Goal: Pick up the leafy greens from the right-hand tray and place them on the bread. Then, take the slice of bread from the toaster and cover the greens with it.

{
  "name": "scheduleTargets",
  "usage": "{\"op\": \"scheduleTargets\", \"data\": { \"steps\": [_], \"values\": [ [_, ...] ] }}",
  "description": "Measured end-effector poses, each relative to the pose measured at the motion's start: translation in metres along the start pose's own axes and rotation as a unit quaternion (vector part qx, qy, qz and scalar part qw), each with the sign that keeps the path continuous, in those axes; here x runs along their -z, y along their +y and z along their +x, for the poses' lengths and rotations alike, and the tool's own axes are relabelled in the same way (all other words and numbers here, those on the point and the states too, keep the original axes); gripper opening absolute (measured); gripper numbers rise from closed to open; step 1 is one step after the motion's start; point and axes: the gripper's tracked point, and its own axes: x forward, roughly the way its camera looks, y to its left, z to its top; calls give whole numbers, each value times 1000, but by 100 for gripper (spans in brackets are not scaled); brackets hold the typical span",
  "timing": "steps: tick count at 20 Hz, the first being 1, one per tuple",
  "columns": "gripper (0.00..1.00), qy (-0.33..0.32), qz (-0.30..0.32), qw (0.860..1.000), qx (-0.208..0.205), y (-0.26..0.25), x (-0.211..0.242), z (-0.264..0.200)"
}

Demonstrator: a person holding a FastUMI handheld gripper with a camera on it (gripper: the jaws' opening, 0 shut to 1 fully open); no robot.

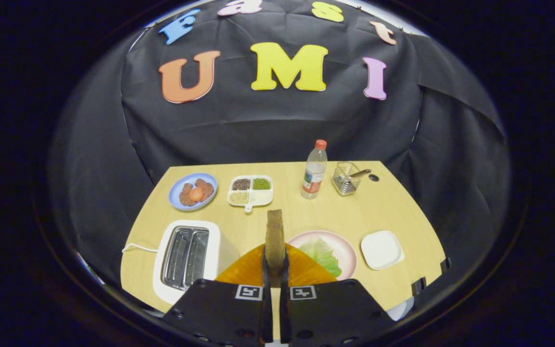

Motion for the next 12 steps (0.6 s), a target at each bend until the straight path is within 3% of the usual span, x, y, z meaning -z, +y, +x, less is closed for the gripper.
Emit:
{"op": "scheduleTargets", "data": {
  "steps": [4, 12],
  "values": [
    [6, -7, -14, 1000, 5, -13, 11, 22],
    [6, 27, -4, 999, -25, -21, 48, 65]
  ]
}}
